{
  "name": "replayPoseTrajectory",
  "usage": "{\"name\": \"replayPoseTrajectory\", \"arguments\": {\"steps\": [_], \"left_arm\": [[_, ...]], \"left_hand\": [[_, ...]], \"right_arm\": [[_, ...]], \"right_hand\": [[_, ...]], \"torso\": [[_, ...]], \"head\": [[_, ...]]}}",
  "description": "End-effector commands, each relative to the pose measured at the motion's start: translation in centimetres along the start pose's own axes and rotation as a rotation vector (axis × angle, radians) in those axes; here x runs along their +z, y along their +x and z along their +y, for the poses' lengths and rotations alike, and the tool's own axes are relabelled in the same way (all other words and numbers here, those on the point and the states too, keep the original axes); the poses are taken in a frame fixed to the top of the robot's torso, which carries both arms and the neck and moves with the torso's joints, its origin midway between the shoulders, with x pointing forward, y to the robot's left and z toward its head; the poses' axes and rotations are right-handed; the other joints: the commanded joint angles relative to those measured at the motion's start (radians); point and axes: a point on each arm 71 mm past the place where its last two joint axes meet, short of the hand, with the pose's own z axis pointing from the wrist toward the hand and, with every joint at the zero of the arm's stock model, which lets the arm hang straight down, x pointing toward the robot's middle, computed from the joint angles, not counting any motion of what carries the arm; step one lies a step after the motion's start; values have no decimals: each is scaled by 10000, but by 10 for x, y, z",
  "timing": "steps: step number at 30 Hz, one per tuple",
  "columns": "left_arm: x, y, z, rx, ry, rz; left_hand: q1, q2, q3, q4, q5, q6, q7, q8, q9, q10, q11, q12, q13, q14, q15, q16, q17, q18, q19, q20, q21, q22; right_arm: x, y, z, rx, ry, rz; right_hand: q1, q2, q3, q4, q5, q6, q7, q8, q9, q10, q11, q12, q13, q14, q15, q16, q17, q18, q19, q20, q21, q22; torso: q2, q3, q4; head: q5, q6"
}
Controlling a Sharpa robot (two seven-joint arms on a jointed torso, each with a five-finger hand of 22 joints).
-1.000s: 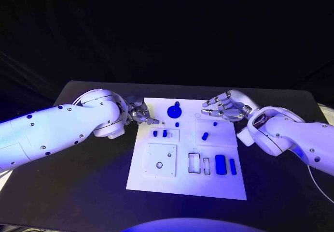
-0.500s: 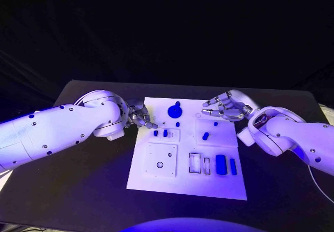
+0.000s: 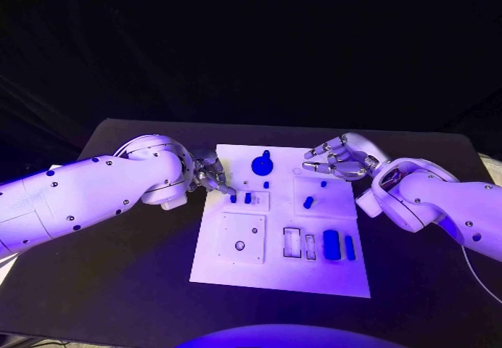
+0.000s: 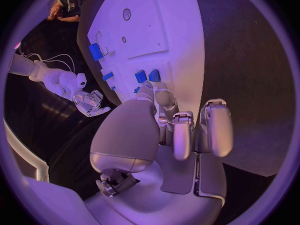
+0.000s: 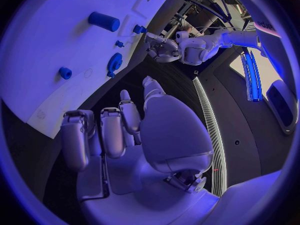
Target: Assemble the parts on the task board
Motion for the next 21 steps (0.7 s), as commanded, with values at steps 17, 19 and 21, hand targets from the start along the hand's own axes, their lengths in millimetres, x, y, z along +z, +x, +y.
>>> {"name": "replayPoseTrajectory", "arguments": {"steps": [17,19,21], "left_arm": [[-1,4,-3,159,164,336],[-1,4,-2,183,139,339],[-1,4,-2,211,113,341]], "left_hand": [[29,47,-189,58,-145,99,8,-56,-22,62,-3,55,-19,1037,36,31,2633,-60,596,70,49,2191],[79,70,-191,36,-147,107,-2,-55,-23,63,-11,55,-25,1037,34,31,2633,-64,600,69,66,2196],[173,107,-184,4,-149,112,-12,-57,-26,66,-19,57,-29,1037,29,31,2633,-64,601,67,68,2196]], "right_arm": [[0,1,1,-23,-52,39],[0,1,0,-23,-51,40],[0,1,0,-23,-50,39]], "right_hand": [[25,117,-58,-19,46,37,-5,0,14,-10,-43,-18,364,590,-7,-59,661,98,-89,0,-55,1203],[25,117,-58,-19,46,37,-5,0,14,-10,-43,-18,364,590,-7,-59,661,98,-89,0,-55,1203],[25,117,-58,-19,46,37,-5,0,14,-10,-43,-18,364,590,-7,-59,661,98,-89,0,-55,1203]], "torso": [[-4,2,2],[-4,2,4],[-1,1,6]], "head": [[3,-22],[2,-36],[-1,-42]]}}
